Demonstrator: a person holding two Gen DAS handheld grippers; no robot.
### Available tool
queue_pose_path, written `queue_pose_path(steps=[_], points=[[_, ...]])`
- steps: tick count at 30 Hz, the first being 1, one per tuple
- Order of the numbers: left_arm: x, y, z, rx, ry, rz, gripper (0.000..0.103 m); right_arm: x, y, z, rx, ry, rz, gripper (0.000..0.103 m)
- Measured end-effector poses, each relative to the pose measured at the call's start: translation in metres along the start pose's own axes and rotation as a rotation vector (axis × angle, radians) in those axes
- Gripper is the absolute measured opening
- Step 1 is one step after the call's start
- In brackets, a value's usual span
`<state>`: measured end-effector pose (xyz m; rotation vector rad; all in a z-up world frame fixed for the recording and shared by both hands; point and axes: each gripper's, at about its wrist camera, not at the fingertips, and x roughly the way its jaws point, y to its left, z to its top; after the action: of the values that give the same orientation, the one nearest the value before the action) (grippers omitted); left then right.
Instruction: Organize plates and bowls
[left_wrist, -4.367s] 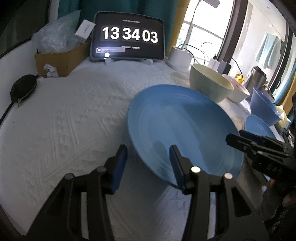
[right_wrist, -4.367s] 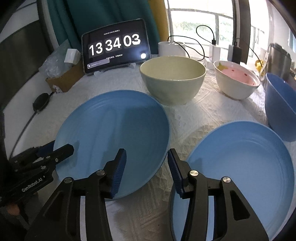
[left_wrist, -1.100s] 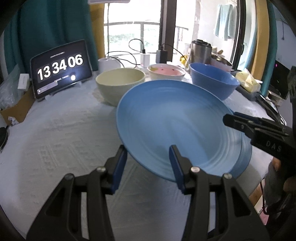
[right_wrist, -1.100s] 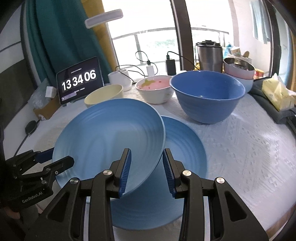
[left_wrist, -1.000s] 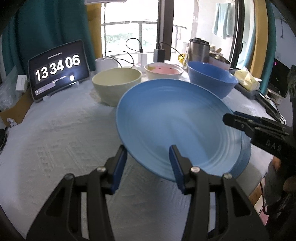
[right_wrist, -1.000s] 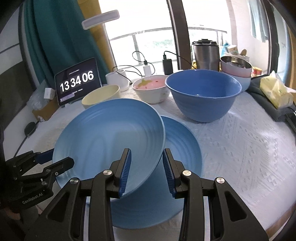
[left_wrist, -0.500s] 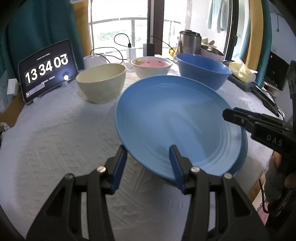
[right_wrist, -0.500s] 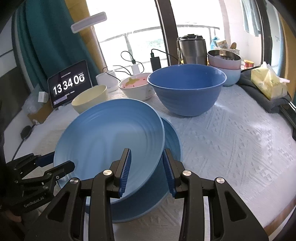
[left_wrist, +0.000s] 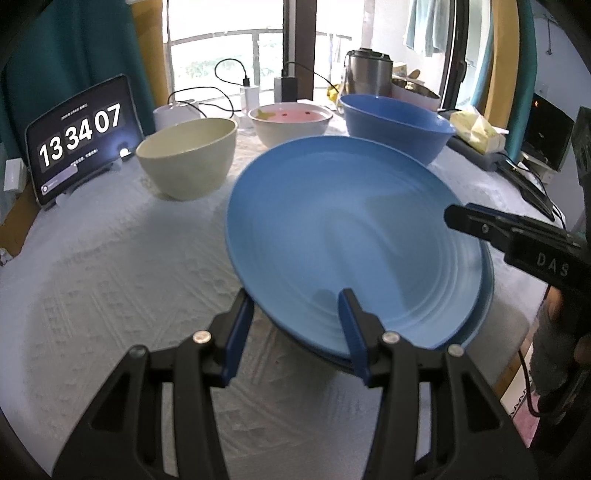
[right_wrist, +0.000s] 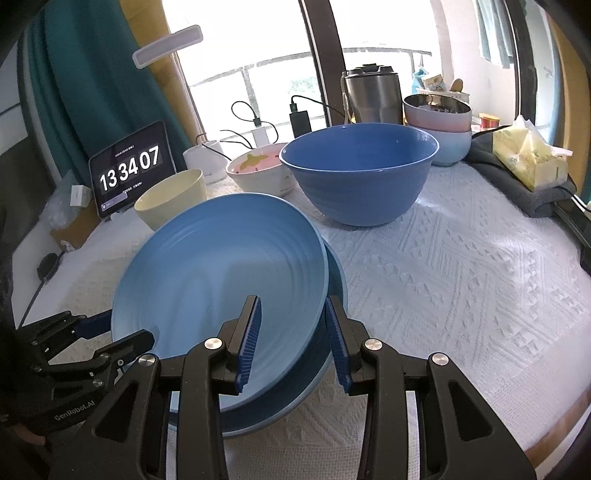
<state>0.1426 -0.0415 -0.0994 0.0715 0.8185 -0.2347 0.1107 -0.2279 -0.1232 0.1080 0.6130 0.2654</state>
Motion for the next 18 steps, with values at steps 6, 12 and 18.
queue_pose_path(steps=[6, 12, 18], points=[[-0.002, 0.000, -0.001, -0.002, 0.007, -0.013, 0.049, -0.002, 0.000, 0.000, -0.001, 0.002, -0.001, 0.038], [-0.006, -0.003, -0.003, 0.015, 0.011, -0.026, 0.050, -0.010, 0.001, -0.002, -0.017, 0.002, -0.016, 0.038], [-0.012, -0.002, -0.003, 0.030, -0.004, -0.020, 0.050, -0.016, -0.008, -0.003, 0.005, -0.008, -0.033, 0.038]])
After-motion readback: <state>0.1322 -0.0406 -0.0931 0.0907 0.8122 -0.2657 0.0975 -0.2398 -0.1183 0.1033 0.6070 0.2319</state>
